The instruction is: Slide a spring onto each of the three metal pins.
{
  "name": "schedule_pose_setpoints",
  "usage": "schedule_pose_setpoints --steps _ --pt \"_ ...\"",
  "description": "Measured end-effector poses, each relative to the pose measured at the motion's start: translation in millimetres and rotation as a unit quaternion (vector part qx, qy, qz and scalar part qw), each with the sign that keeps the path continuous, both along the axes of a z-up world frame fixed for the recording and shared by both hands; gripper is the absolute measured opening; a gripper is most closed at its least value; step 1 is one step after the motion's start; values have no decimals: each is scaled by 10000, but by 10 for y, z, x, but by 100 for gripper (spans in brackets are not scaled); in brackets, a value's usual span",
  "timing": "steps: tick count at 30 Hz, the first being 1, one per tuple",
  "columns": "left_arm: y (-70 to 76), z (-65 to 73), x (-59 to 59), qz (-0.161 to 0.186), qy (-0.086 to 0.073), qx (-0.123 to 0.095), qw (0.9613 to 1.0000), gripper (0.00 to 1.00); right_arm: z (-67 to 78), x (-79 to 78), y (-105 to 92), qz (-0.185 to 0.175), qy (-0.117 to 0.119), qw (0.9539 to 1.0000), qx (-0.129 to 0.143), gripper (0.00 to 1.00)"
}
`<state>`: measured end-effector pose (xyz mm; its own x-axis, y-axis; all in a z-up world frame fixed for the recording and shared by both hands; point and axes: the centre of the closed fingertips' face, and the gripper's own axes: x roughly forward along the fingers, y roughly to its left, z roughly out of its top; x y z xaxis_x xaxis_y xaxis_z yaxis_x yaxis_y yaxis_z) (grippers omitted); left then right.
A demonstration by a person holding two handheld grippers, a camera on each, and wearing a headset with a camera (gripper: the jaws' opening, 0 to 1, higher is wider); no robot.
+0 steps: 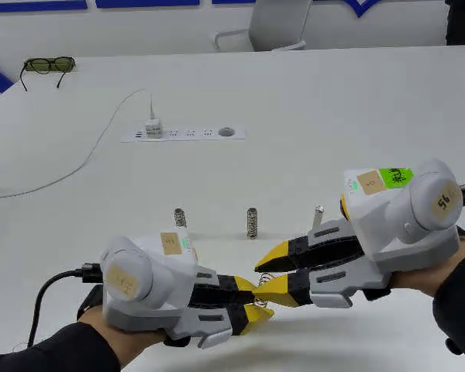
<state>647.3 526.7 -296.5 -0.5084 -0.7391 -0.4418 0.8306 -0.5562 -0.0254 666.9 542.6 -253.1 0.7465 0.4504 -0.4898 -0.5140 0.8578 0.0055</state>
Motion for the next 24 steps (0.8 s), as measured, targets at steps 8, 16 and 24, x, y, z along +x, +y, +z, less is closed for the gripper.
schedule_pose_setpoints --steps 8,16,24 --pt "-17 48 36 110 98 -77 9999 10 -9 11 9 -25 7 10000 31 15" --pt "-30 66 18 108 93 -126 9998 10 1 22 16 -43 -15 10000 36 12" --pt "-44 63 13 113 46 -144 9998 11 11 40 45 -30 -54 10000 -3 12"
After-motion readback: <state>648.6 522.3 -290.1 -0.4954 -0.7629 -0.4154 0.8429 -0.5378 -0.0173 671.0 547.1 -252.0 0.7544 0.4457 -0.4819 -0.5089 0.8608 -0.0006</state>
